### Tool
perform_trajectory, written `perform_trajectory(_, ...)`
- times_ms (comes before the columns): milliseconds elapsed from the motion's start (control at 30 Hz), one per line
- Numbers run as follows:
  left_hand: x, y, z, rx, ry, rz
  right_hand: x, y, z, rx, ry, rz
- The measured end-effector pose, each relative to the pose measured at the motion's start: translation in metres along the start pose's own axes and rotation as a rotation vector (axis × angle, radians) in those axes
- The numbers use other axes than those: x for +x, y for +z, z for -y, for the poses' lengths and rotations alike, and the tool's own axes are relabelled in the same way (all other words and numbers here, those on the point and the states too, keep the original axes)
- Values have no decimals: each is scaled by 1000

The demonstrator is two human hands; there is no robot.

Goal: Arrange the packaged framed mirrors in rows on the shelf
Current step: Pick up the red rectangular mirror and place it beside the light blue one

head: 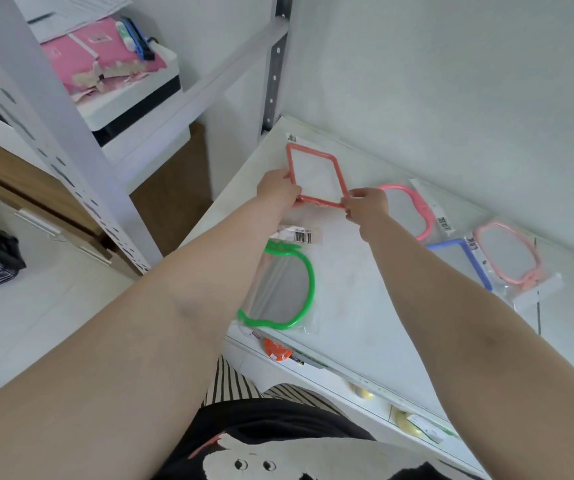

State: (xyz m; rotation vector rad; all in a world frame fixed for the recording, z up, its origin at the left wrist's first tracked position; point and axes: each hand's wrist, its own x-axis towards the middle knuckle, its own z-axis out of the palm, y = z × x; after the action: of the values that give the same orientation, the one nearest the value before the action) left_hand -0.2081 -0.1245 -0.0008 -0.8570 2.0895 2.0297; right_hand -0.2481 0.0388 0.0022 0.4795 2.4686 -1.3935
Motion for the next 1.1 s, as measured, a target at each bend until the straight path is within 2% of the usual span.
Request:
perform_trajectory(133,-26,-5,-11,-146,-3,27,-27,-15,1,397,76,25)
perform_trajectory(233,-42,-6,-13,-183,-5,74,-47,-26,-5,512,68,10)
perform_trajectory(467,-95,-2,-7,-225,11,213,-110,-49,-31,638,59,-136)
perform_trajectory(833,-193,-68,76,-230,45,458,-270,-18,-92,734,105,-286)
perform_trajectory(1100,-261,-28,105,-117,26,635,-351,-64,-147,744,159,-478)
